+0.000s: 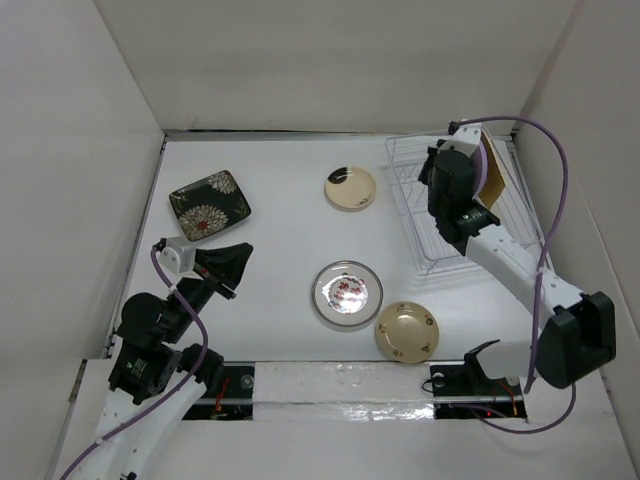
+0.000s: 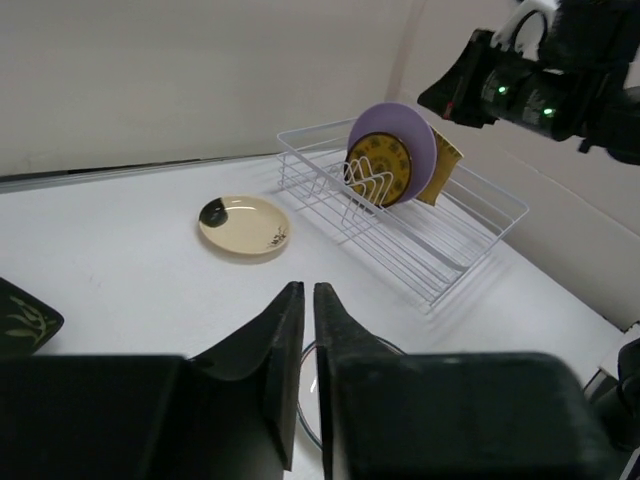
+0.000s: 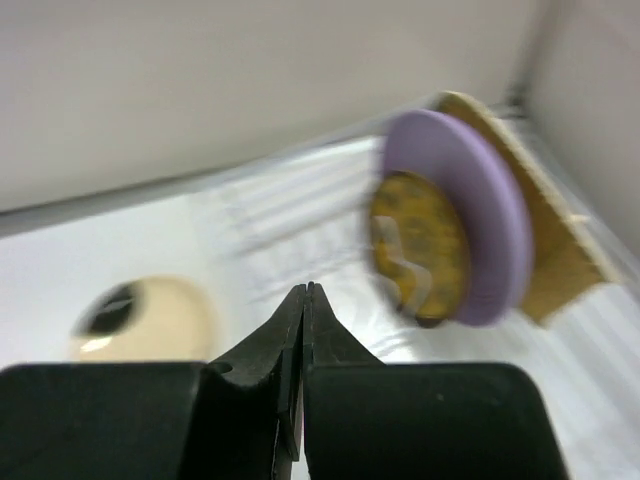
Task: Load the plates into the dish rack
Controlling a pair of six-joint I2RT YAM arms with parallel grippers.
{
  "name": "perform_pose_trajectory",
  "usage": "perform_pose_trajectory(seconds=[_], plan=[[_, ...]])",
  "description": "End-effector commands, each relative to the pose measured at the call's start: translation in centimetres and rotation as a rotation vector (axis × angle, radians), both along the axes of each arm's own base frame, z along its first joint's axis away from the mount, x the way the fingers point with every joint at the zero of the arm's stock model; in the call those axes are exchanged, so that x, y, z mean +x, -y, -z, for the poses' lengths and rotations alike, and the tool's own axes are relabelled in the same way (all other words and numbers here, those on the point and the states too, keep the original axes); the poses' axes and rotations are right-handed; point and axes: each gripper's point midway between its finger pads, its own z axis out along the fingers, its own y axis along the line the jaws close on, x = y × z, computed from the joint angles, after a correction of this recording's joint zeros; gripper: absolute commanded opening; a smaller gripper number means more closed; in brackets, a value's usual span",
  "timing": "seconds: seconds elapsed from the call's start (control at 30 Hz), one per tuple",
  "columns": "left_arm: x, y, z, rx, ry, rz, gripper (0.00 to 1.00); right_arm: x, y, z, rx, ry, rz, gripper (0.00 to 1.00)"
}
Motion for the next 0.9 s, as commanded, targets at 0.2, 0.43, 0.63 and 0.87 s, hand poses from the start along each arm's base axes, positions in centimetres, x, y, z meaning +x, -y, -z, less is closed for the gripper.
perform_pose_trajectory(seconds=[0.2,0.43,0.63,0.87], plan=[[0.9,0.2,-1.1,-0.005,0.0,-0.016,0.0,-2.4,-18.5,8.3,0.253,-0.196,-0.381,0.2],[1.2,-0.1,-0.7,0.0,-0.012,-0.037,0.0,-5.5,-23.9,13.4,0.055,-0.371,-0.639,0.56],[1.0,0.0,-1.1,-0.004,-0.001,-0.027,0.0,-10.9,-19.4,17.2,0.11,-0.558,-0.805,0.84],[1.2,0.0,-0.9,-0.001,-0.006,-0.029,0.0,-13.2,-16.0,22.6,0.088,-0.739,-0.735,0.83]])
